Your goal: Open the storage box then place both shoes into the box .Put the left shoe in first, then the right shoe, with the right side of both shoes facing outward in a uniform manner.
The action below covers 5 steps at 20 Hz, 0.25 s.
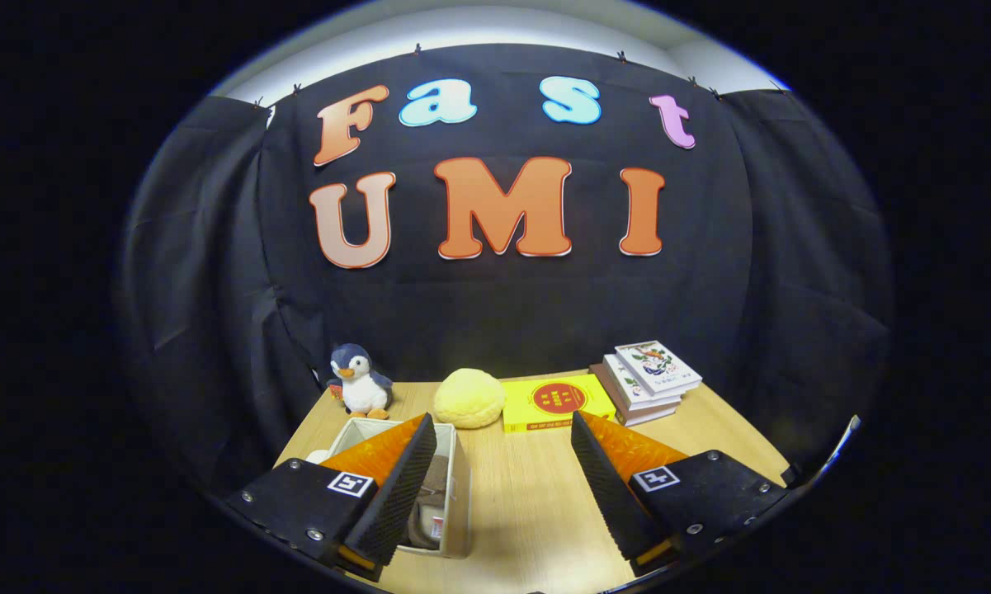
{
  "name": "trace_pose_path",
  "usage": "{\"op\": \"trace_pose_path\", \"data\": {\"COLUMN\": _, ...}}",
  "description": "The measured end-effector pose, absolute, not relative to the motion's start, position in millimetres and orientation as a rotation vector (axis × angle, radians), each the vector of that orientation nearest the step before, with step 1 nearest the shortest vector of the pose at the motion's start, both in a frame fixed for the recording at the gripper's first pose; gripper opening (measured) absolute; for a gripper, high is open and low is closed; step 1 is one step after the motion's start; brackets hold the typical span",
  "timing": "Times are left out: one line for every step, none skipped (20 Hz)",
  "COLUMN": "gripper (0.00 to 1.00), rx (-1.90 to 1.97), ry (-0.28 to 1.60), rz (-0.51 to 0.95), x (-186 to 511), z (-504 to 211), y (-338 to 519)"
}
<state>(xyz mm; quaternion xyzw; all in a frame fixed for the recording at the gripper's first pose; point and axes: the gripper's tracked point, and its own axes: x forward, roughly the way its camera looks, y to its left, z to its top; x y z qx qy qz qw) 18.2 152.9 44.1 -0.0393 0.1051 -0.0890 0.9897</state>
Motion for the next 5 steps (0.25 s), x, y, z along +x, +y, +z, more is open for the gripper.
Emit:
{"op": "trace_pose_path", "data": {"gripper": 0.98, "rx": -0.093, "ry": 0.188, "rz": -0.173, "x": 13.6, "z": 51.6, "y": 147.8}}
{"op": "trace_pose_path", "data": {"gripper": 0.98, "rx": -0.105, "ry": 0.163, "rz": -0.170, "x": 8.5, "z": 59.2, "y": 142.5}}
{"op": "trace_pose_path", "data": {"gripper": 0.98, "rx": -0.114, "ry": 0.145, "rz": -0.166, "x": 3.7, "z": 65.4, "y": 136.7}}
{"op": "trace_pose_path", "data": {"gripper": 0.98, "rx": -0.117, "ry": 0.131, "rz": -0.163, "x": -1.2, "z": 70.3, "y": 130.6}}
{"op": "trace_pose_path", "data": {"gripper": 0.98, "rx": -0.118, "ry": 0.121, "rz": -0.157, "x": -5.8, "z": 73.2, "y": 126.2}}
